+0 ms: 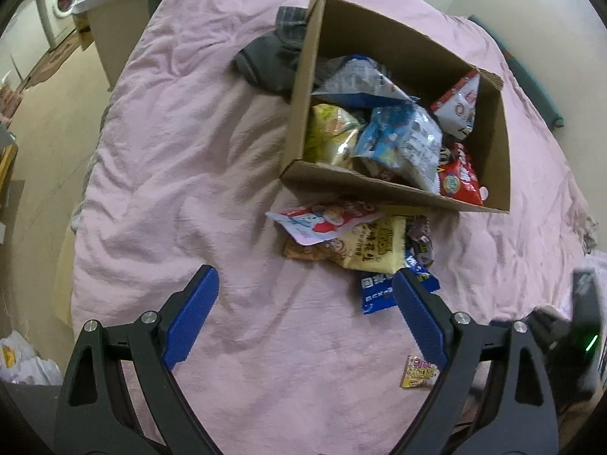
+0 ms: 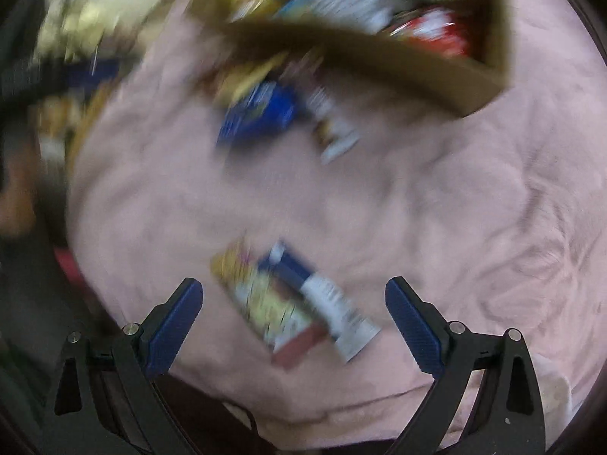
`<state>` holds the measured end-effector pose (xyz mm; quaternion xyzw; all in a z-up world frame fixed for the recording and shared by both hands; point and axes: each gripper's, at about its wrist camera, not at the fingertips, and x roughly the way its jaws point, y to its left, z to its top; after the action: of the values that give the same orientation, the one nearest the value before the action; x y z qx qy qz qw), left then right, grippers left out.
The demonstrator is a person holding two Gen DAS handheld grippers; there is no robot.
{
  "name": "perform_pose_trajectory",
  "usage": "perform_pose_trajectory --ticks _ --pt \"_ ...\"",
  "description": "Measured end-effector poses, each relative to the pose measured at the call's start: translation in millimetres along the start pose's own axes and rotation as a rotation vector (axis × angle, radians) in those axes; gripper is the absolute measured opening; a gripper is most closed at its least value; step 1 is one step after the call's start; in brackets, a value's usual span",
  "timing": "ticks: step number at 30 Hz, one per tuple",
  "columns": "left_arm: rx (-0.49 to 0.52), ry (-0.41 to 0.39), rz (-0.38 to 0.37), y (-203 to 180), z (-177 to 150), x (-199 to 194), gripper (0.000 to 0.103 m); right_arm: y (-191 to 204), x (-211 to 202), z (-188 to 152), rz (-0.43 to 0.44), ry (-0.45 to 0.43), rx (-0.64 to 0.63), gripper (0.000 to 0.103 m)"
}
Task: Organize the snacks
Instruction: 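Withdraw both tools toward the snacks lying in front of the box, then grasp the cartoon candy bar with the left tool while the right tool grasps the blue stick packet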
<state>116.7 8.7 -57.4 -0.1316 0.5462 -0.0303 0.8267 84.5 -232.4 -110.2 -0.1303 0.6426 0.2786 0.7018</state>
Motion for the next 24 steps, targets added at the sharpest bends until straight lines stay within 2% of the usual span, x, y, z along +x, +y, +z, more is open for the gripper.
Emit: perform_pose_trajectory --ticks 4,5,7,9,11,14,18,21,22,24 --pt "0.007 -0.009 -0.021 -5.4 1.7 -2.9 0.091 20.8 34.9 -3.9 -0.102 0.11 -0.113 0.098" --pt "0.012 -0.013 -0.02 -6.2 1.6 -3.7 0.091 22.9 41.2 -2.8 -0.121 0.126 -0.13 0.095" --pt "0.011 -0.018 -0.02 -5.6 1.9 -5.1 0.091 22.1 50.9 1.2 -0.123 0.151 -0.131 0.083" --pt "0.003 -0.019 -0.024 -3.6 2.2 -5.7 0.091 20.5 50.5 8.5 -0.1 0.139 -0.105 0.062" --pt "-0.005 -0.022 -0.022 -0.9 2.8 -6.7 0.091 20.2 46.9 15.7 -0.077 0.12 -0.085 0.053" --pt "-0.018 -0.025 -0.025 2.7 3.5 -8.0 0.091 19.2 46.1 28.8 -0.021 0.101 -0.008 0.047" --pt "-0.038 -0.031 -0.031 6.5 6.1 -9.5 0.091 19.1 47.1 52.4 0.098 0.046 0.157 0.047" --pt "-0.046 -0.041 -0.018 9.6 7.9 -10.2 0.091 10.8 53.0 63.5 0.216 0.016 0.347 0.052" --pt "-0.051 -0.041 -0.015 10.9 8.2 -9.9 0.091 12.5 57.9 67.8 0.257 0.047 0.364 0.053" --pt "-0.063 -0.037 -0.014 15.0 8.3 -9.0 0.091 21.6 58.5 74.9 0.284 0.071 0.316 0.067"
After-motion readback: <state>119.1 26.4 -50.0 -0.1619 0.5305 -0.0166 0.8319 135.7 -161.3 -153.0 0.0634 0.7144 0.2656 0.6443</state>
